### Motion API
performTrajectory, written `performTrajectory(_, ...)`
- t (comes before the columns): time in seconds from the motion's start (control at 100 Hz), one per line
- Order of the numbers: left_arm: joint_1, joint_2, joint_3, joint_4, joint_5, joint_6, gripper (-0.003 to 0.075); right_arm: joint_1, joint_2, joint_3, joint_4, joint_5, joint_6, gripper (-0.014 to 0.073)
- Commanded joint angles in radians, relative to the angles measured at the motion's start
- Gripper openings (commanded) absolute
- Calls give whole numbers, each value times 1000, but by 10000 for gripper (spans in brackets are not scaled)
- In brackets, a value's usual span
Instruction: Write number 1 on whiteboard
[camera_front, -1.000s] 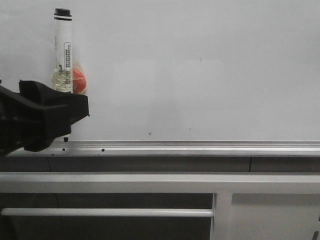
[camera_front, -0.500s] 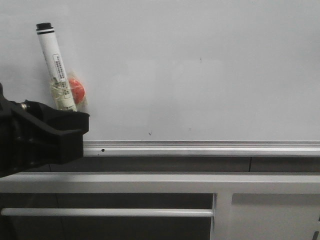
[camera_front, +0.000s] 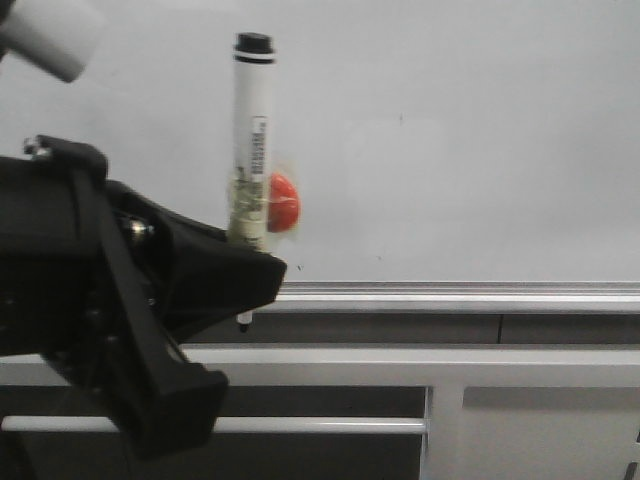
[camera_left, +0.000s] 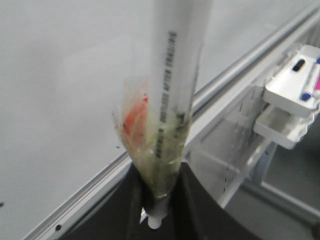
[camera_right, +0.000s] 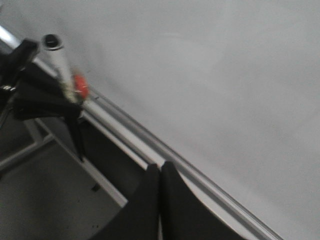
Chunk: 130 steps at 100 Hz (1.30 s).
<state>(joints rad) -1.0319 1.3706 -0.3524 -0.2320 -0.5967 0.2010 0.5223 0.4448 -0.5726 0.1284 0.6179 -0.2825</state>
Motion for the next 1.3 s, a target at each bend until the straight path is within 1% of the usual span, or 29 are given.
performTrajectory(0.0, -7, -63, -99, 31, 163, 116, -20, 109, 60, -44, -69, -59, -20, -52)
performTrajectory(0.02, -7, -71, -122, 31, 199, 147, -20, 134, 71, -46, -89, -59, -20, -44)
performTrajectory(0.03, -7, -75, -139, 31, 255, 167, -20, 142, 75, -48, -95, -59, -20, -34)
performTrajectory(0.04, -7, -77, -146, 31, 255, 176, -20, 149, 84, -48, -107, -59, -20, -27)
performTrajectory(0.07, -7, -85, -186, 31, 348, 216, -20, 182, 104, -55, -128, -63, -20, 16)
performTrajectory(0.1, -7, -90, -216, 31, 435, 247, -20, 209, 120, -60, -128, -69, -20, 78)
performTrajectory(0.13, -7, -92, -251, 33, 501, 275, -20, 221, 135, -62, -128, -78, -20, 123)
performTrajectory(0.15, -7, -92, -265, 33, 532, 292, -20, 232, 143, -65, -128, -86, -20, 172)
performTrajectory(0.17, -7, -92, -284, 40, 591, 303, -20, 245, 159, -69, -123, -93, -20, 241)
performTrajectory(0.18, -7, -92, -290, 40, 591, 307, -20, 245, 163, -69, -123, -95, -20, 241)
performTrajectory(0.21, -7, -92, -314, 48, 656, 320, -20, 257, 178, -73, -123, -100, -20, 322)
performTrajectory(0.26, -7, -92, -351, 91, 732, 320, -20, 264, 202, -82, -128, -105, -20, 409)
performTrajectory(0.31, -7, -92, -374, 139, 787, 320, -20, 264, 221, -89, -128, -105, -20, 456)
performTrajectory(0.48, -7, -92, -431, 232, 902, 320, -20, 278, 266, -98, -123, -137, -20, 457)
performTrajectory(0.7, -7, -92, -503, 246, 1009, 320, -20, 311, 332, -138, -123, -128, -20, 457)
performTrajectory(1.08, -7, -92, -524, 303, 1012, 320, -20, 320, 458, -230, -100, -134, -20, 457)
performTrajectory(1.29, -7, -92, -524, 303, 1010, 320, -20, 320, 487, -239, -78, -141, -20, 457)
